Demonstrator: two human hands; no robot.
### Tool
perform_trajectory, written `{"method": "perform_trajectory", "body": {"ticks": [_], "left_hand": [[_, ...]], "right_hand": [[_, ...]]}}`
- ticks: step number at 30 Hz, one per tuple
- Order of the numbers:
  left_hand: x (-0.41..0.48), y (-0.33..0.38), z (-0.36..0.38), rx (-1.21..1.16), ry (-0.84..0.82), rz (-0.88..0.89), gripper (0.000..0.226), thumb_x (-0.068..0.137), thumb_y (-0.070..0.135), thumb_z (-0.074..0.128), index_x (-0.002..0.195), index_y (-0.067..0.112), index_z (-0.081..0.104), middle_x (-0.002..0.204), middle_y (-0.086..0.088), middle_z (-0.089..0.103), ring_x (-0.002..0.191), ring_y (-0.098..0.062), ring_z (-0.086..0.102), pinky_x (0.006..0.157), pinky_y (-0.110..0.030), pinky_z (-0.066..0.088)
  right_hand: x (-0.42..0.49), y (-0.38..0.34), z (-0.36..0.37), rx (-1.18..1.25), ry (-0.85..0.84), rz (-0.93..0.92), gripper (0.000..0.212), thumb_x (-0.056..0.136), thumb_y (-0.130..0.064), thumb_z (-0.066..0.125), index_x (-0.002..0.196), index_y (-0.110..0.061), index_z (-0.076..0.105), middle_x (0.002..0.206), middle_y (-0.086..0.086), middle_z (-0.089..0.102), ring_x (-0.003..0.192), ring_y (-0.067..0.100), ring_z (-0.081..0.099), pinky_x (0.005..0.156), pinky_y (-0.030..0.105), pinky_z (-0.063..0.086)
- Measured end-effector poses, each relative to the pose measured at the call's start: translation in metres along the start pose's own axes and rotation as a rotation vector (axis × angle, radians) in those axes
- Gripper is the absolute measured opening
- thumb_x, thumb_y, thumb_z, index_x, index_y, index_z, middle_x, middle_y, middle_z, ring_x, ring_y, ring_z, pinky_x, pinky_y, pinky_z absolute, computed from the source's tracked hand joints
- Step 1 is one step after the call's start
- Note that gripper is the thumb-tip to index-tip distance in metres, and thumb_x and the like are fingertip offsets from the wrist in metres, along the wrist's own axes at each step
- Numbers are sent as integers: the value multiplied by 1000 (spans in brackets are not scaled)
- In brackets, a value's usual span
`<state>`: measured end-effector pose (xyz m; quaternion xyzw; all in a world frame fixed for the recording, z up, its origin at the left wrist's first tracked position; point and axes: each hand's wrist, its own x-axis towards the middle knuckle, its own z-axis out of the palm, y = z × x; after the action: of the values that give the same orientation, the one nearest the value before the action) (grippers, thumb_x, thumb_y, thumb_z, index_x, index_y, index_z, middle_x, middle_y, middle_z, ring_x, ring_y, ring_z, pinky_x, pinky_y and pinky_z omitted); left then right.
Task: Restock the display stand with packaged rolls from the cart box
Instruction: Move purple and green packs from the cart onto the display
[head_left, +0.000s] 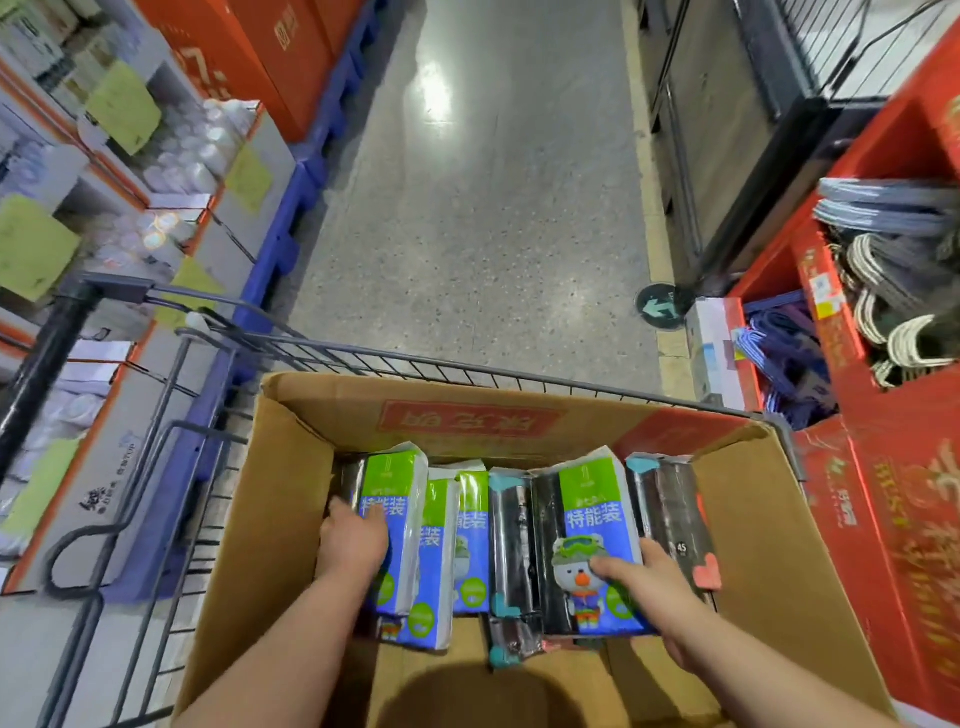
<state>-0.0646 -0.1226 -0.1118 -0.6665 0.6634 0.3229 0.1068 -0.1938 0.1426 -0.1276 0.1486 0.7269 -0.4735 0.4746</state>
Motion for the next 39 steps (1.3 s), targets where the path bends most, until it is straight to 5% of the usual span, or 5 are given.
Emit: {"method": "perform_trajectory", "body": {"ticks": [6, 13, 25, 35, 39], "left_hand": [[3, -4, 6, -207, -53, -110, 87, 57, 59, 73, 118, -1, 52, 117, -24, 61, 101, -41, 62, 90, -46, 51], [-28, 7, 21, -20, -157, -11, 81, 42, 42, 60, 113, 5, 59, 113, -22, 62, 101, -37, 61, 87, -38, 52], [-110, 20, 45, -363, -328, 247, 49, 68, 13, 77, 96, 33, 43, 96, -22, 67, 76, -36, 68, 71, -57, 56], [-259, 56, 86, -500, -576, 514, 30, 80, 0, 69, 107, -1, 54, 89, -17, 66, 67, -24, 62, 49, -22, 51], [-349, 46, 122, -475, -757, 606, 37, 77, 4, 71, 107, 3, 51, 91, -23, 65, 55, -23, 66, 47, -31, 53]], "right_hand": [[-10, 13, -10, 20, 19, 32, 28, 80, -3, 70, 104, 0, 57, 96, 19, 71, 88, 38, 69, 79, 47, 57], [-23, 4, -10, 37, 18, 8, 28, 82, -5, 69, 106, -2, 54, 96, 16, 71, 78, 30, 70, 59, 30, 56], [-78, 1, -42, 95, 135, -114, 38, 58, -26, 78, 89, -18, 59, 105, 12, 66, 94, 28, 66, 89, 45, 54], [-173, 90, -156, 424, 351, -259, 19, 81, 4, 66, 97, -5, 59, 78, 9, 71, 56, 18, 67, 48, 26, 53], [-236, 169, -209, 593, 484, -288, 37, 71, -3, 74, 105, -6, 59, 89, 12, 72, 72, 29, 70, 64, 36, 60]]}}
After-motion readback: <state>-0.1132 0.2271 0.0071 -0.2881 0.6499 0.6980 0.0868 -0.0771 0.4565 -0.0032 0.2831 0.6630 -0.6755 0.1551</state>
